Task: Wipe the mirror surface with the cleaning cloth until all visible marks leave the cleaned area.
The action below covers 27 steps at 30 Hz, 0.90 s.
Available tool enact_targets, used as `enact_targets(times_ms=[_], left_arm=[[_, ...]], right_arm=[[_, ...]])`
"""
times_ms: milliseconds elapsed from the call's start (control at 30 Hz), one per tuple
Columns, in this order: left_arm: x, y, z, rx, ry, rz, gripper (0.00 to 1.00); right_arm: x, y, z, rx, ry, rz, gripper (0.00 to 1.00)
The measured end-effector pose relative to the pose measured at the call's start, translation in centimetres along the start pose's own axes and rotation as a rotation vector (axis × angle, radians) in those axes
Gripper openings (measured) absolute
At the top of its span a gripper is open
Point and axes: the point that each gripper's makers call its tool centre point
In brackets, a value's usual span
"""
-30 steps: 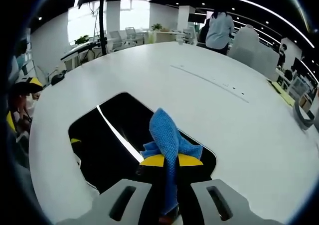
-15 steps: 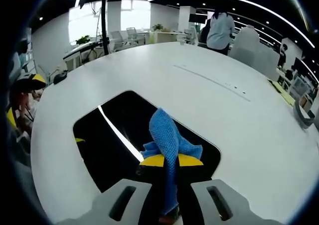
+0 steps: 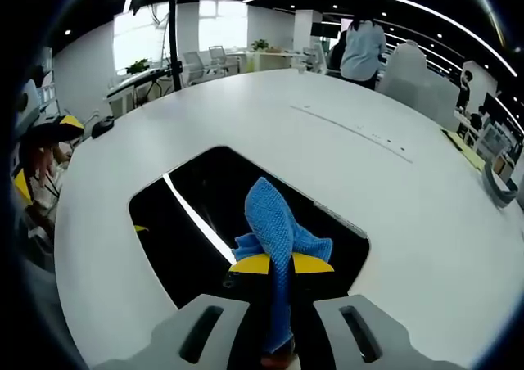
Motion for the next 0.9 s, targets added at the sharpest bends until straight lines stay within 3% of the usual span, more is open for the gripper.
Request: enact_targets(times_ms=[900], left_arm=[[-0.5,0.0,0.0,-0.001,-0.016,0.009,0.61]], right_arm=[[2.4,-1.3,-1.8,0.004,0.019,-0.021,0.02]])
Point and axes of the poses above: the point that each gripper's makers call its tool centre point, and the gripper's own axes: z roughly forward along the fingers, x roughly to its left, y roughly out of its top, and after that the axes turned 4 degrees about -z, right-handed
